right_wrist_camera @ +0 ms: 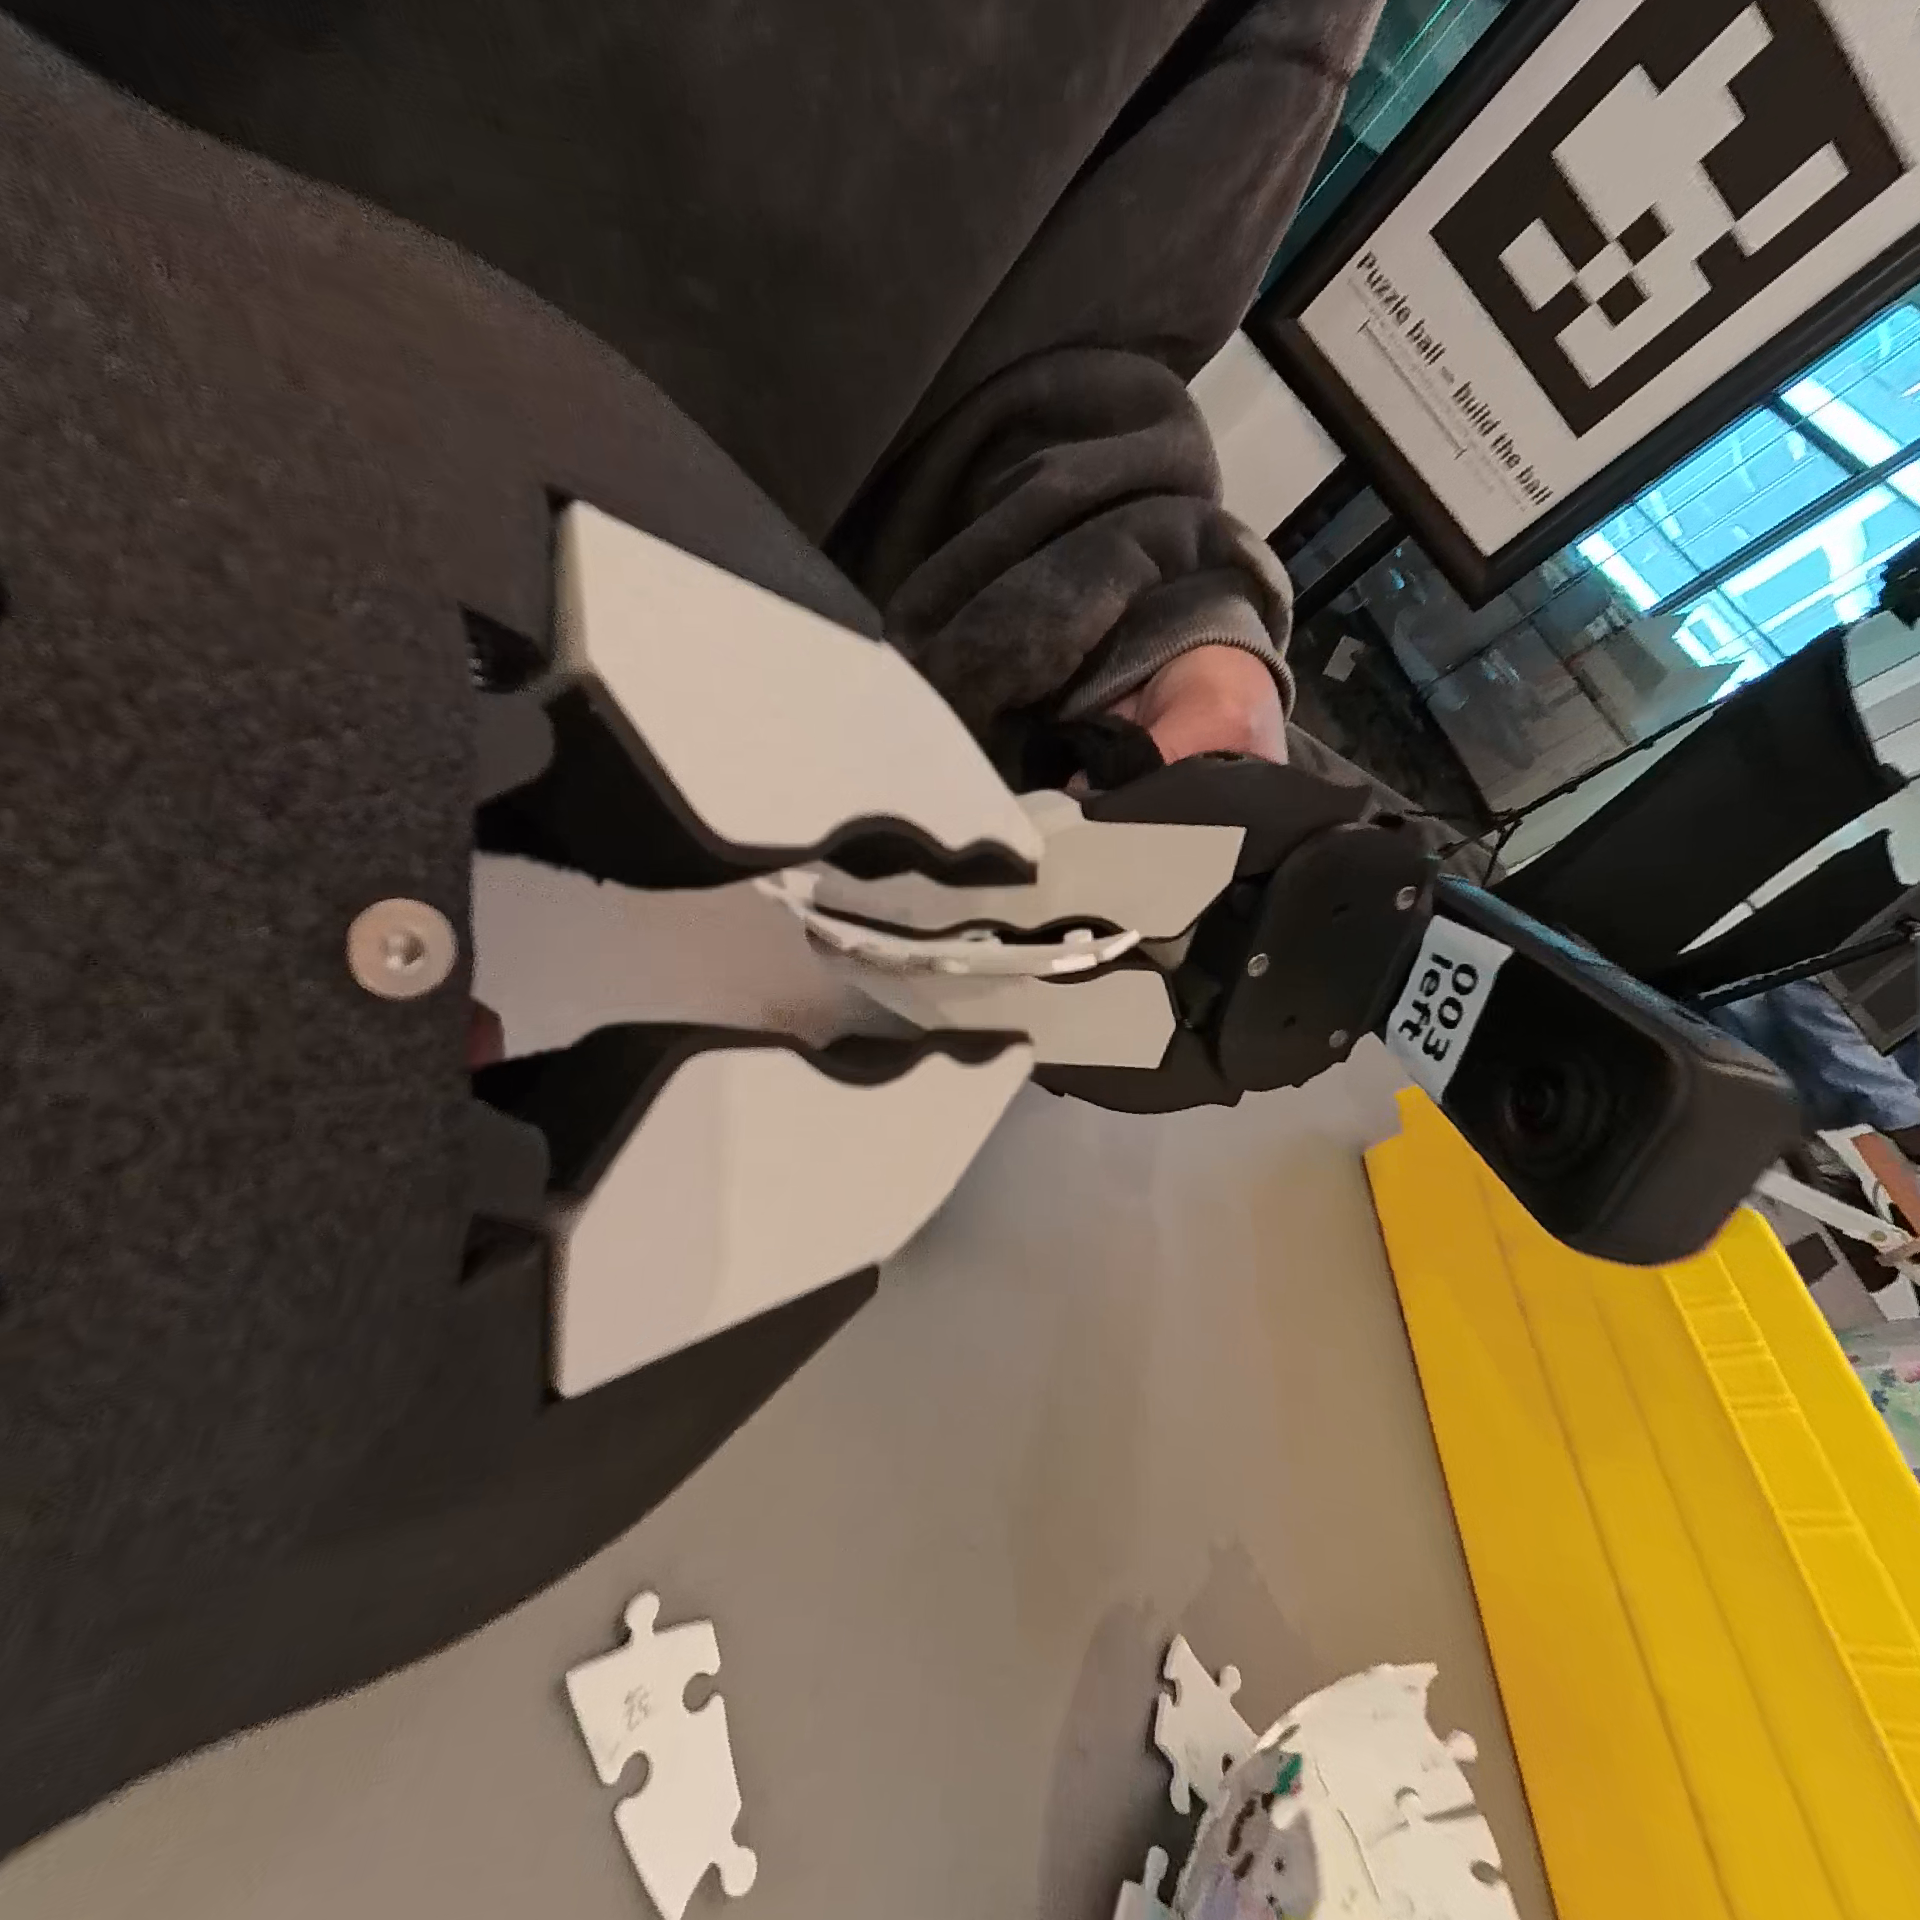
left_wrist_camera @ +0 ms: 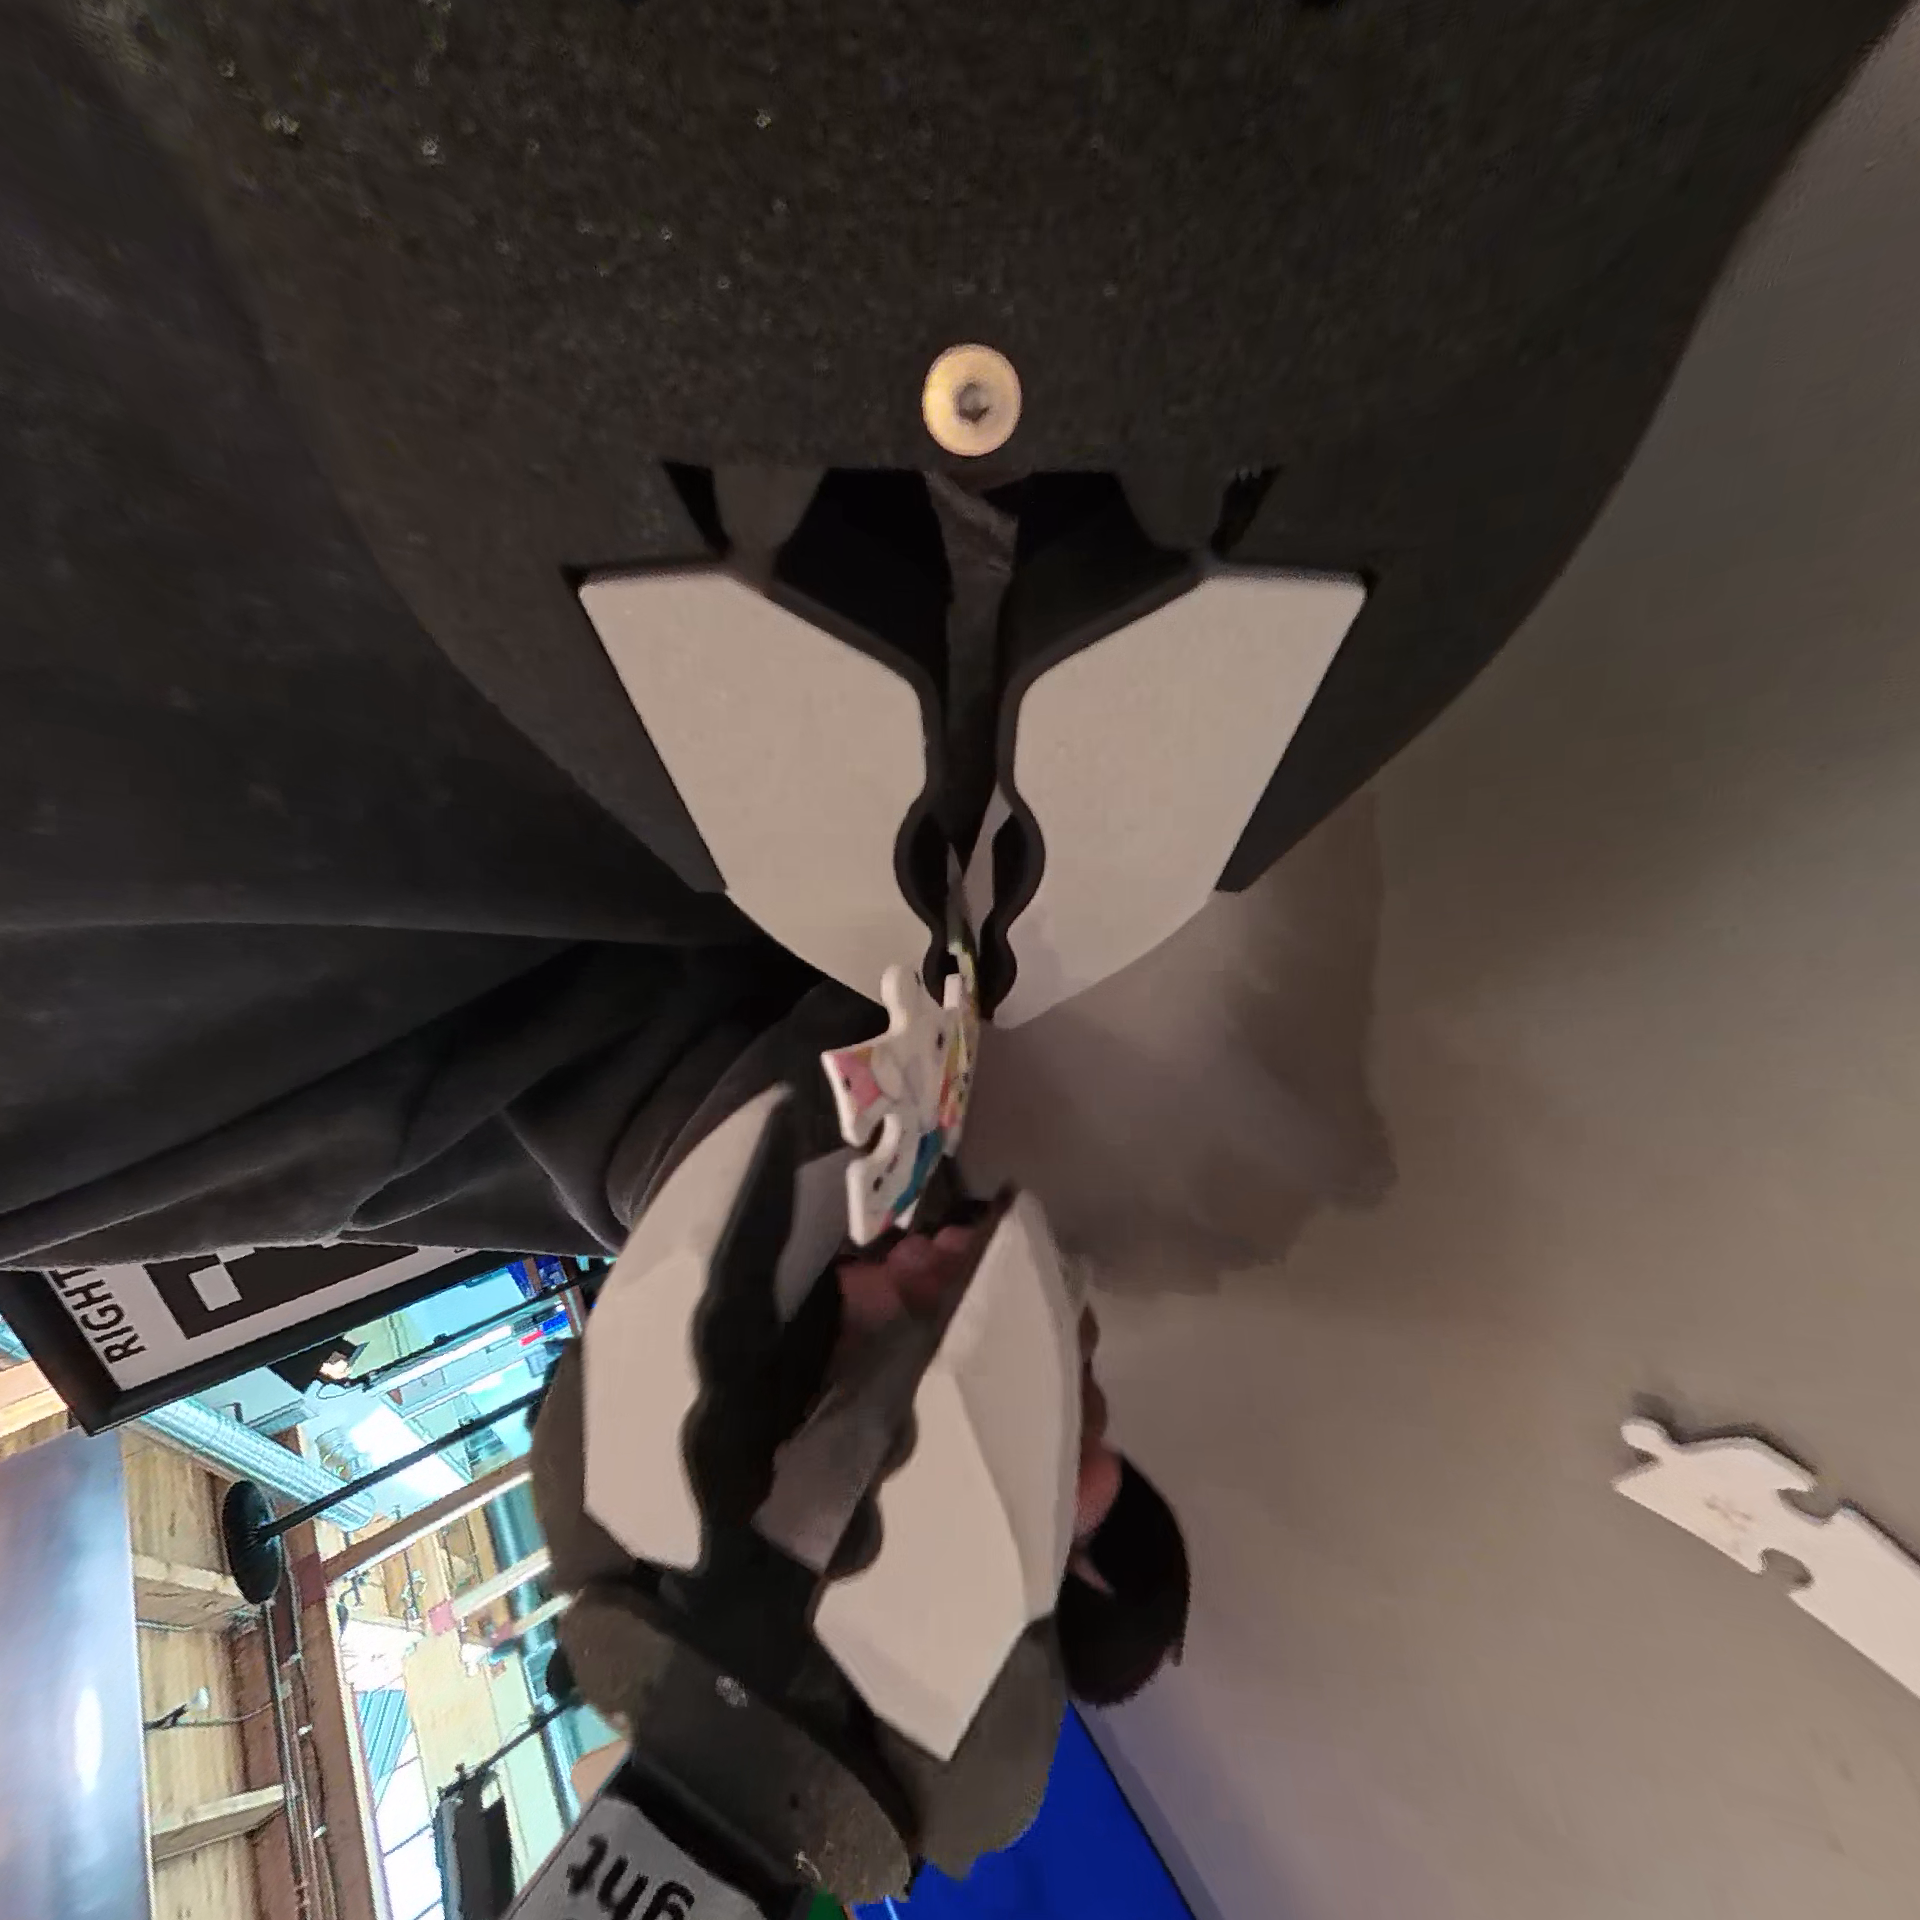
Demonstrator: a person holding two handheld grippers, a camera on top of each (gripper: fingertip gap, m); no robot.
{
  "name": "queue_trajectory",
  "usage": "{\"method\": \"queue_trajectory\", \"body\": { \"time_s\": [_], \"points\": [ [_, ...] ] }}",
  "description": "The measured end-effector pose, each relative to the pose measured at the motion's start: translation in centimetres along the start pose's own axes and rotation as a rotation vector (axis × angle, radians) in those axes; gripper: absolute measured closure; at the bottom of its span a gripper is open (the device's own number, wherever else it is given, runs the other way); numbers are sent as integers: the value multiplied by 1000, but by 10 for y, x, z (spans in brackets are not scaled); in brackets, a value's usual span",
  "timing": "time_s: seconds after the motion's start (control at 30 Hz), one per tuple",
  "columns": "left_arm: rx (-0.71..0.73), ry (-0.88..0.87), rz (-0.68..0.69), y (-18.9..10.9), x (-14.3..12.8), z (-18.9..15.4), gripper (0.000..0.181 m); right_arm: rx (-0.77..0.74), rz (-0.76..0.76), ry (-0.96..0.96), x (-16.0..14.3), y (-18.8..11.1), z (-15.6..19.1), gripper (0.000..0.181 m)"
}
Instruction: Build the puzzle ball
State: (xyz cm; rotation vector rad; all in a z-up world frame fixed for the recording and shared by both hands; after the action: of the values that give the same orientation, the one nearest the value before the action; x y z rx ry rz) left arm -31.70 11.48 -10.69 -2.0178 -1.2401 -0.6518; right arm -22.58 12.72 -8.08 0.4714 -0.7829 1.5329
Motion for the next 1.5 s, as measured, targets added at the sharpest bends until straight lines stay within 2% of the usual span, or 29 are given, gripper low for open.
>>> {"method": "queue_trajectory", "body": {
  "time_s": [0.1,0.17,0.27,0.37,0.43,0.57,0.7,0.8,0.87,1.03,1.23,1.5],
  "points": [
    [9,-8,-15,-6,0,2,179,29,-75,29,12,-17,-1,156],
    [26,-12,-27,-12,0,5,179,-3,-124,32,21,-32,-5,157],
    [76,-22,-64,-27,1,9,179,-110,-186,48,37,-51,-19,159],
    [164,-38,-120,-46,-2,15,179,-263,-182,71,65,-60,-46,150],
    [231,-46,-136,-56,-6,19,179,-365,-113,108,88,-57,-71,146],
    [269,-89,-195,-68,-8,27,179,-570,157,254,131,-37,-131,138],
    [279,-109,-191,-70,-11,33,179,-640,356,255,159,-6,-174,138],
    [254,-109,-202,-73,-12,32,179,-698,499,262,156,10,-194,136],
    [259,-109,-203,-77,-14,33,179,-707,523,294,152,16,-200,142],
    [235,-125,-217,-84,-17,35,179,-666,468,355,148,23,-203,177],
    [233,-122,-222,-86,-17,32,179,-584,450,417,137,23,-198,179],
    [256,-115,-238,-97,-17,31,179,-463,661,355,110,20,-163,179]
  ]
}}
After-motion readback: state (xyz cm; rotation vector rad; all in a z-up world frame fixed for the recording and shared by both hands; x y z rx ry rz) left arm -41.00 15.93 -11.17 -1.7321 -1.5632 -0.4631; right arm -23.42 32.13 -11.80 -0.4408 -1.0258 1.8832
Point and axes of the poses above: each gripper's, where its closed fingertips meet, y out along the fingers, x out of its top, z = x × y across the jaws, the point moved 6 cm from there along -y, back along the fingers, and after that the axes turned 15 degrees about y, right-handed, at the moved point
